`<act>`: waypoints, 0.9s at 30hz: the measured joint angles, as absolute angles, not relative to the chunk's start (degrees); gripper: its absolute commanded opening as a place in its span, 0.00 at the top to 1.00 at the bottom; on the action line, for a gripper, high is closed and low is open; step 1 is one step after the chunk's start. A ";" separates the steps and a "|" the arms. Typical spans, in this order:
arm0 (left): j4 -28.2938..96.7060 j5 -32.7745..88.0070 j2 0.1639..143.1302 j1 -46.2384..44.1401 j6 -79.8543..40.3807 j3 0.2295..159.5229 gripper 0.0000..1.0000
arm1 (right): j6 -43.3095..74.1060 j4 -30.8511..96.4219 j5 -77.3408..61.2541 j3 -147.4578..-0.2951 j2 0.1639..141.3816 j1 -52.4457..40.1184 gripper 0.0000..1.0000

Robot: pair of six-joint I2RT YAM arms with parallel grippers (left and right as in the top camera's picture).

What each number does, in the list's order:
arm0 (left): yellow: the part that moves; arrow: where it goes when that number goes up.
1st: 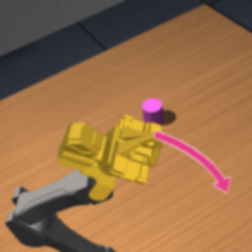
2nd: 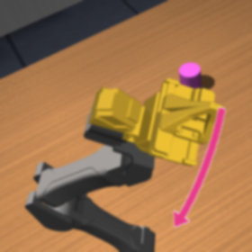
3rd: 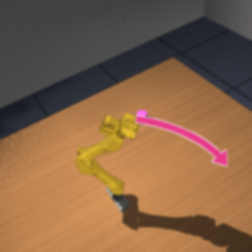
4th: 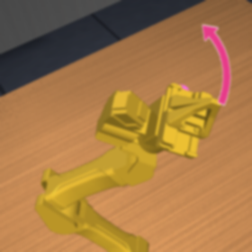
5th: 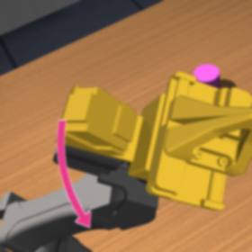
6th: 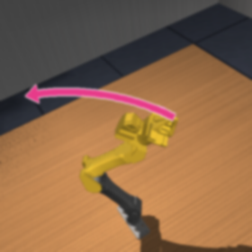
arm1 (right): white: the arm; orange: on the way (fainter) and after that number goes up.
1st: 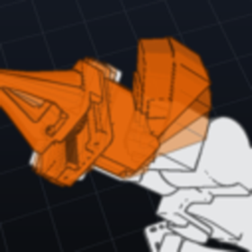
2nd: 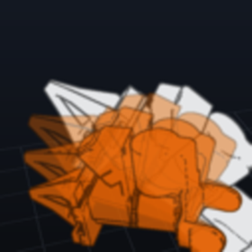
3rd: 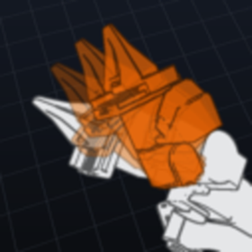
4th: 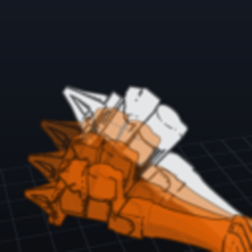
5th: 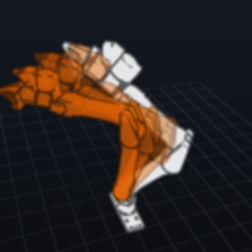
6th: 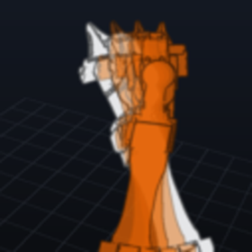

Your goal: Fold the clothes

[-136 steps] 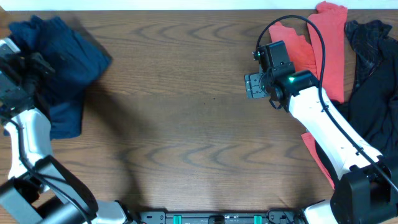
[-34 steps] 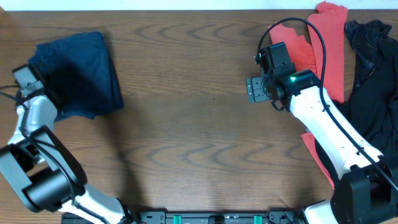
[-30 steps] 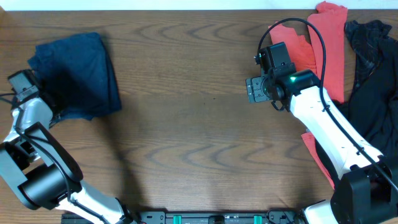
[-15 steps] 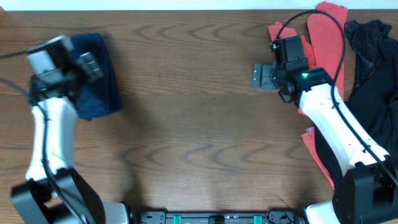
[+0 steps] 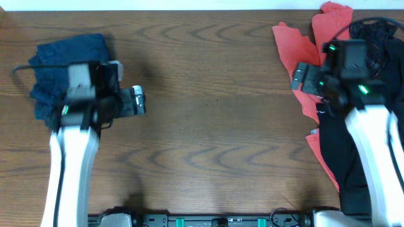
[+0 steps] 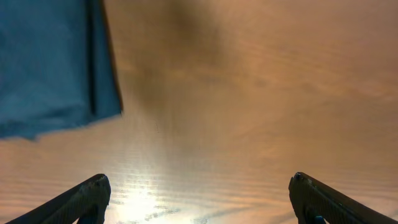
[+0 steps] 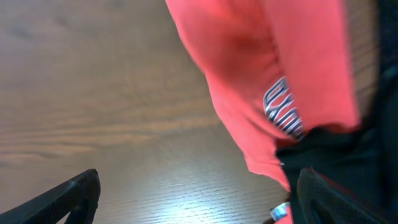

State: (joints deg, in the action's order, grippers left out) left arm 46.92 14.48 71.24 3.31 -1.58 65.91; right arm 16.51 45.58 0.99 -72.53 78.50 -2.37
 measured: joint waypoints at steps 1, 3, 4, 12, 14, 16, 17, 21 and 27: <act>46.44 14.46 67.85 3.16 -1.45 65.34 0.07 | 16.51 45.47 1.32 -72.07 74.94 -2.48 0.01; 45.08 14.55 60.12 2.61 -1.43 63.68 0.07 | 16.51 45.10 2.61 -70.26 68.51 -3.01 0.01; 44.14 14.55 56.49 2.37 -1.43 62.54 0.07 | 16.51 44.75 3.38 -68.73 65.17 -3.46 0.01; 37.98 14.68 30.26 2.02 -1.48 50.85 0.02 | 16.58 38.98 7.79 -49.82 43.33 -8.27 0.01; 38.39 14.68 27.42 2.02 -1.45 50.19 0.02 | 16.58 40.14 8.21 -47.37 40.42 -8.38 0.01; 38.63 14.66 25.39 2.02 -1.48 50.13 0.02 | 16.58 42.81 8.47 -46.28 38.76 -8.38 0.01; 38.76 14.66 24.64 2.02 -1.48 50.13 0.02 | 16.60 44.97 8.64 -45.95 38.15 -8.38 0.01; 39.64 14.68 23.29 2.02 -1.48 50.13 0.02 | 16.60 52.38 8.84 -45.60 37.74 -8.38 0.01; 42.15 14.68 23.33 2.02 -1.48 50.11 0.02 | 16.60 59.92 8.84 -45.50 37.76 -8.38 0.01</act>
State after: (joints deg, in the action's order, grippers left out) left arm 42.15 14.68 23.33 2.02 -1.48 50.11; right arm 16.60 59.92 8.84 -45.50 37.76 -8.38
